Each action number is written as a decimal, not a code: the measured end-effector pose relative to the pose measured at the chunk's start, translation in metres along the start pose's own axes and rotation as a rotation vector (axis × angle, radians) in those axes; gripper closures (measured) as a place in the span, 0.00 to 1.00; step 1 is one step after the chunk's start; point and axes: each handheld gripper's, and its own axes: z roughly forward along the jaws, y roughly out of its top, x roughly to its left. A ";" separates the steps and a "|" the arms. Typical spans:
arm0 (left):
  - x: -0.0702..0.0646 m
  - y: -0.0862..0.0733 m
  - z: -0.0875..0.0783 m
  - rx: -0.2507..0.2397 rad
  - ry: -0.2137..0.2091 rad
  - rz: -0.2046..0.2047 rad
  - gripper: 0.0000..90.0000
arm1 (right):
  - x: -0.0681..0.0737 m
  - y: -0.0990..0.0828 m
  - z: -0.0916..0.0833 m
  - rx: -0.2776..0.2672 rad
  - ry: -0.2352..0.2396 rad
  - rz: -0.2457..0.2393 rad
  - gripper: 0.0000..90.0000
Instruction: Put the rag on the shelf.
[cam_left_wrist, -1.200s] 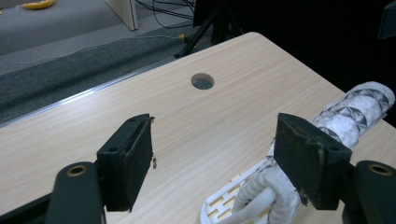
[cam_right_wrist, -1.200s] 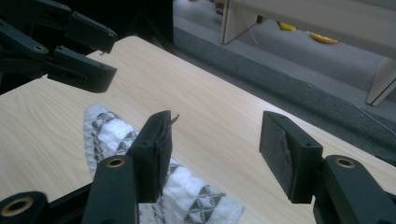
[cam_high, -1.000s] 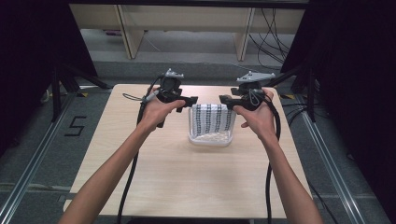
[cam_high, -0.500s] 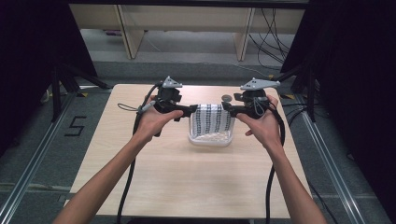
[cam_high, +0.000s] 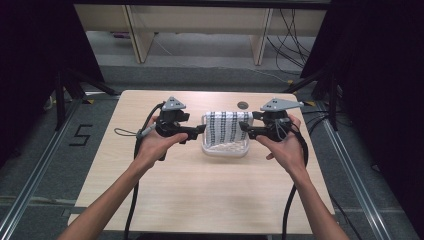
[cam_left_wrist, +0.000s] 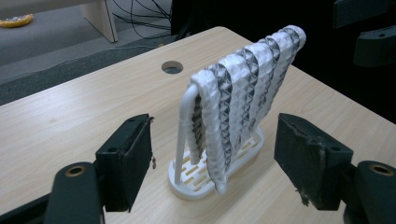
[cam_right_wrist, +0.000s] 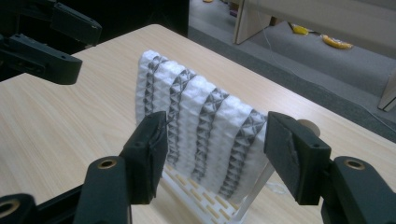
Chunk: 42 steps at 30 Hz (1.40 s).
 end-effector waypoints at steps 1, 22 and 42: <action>0.000 -0.005 -0.003 -0.004 -0.005 -0.006 0.30 | 0.000 -0.002 0.000 -0.003 0.007 -0.001 0.45; 0.002 -0.040 -0.027 -0.019 -0.003 -0.001 0.29 | 0.016 -0.037 -0.005 -0.013 0.031 0.015 0.42; 0.000 -0.063 -0.033 0.012 -0.023 0.020 0.20 | 0.018 -0.057 -0.007 -0.036 0.036 0.020 0.26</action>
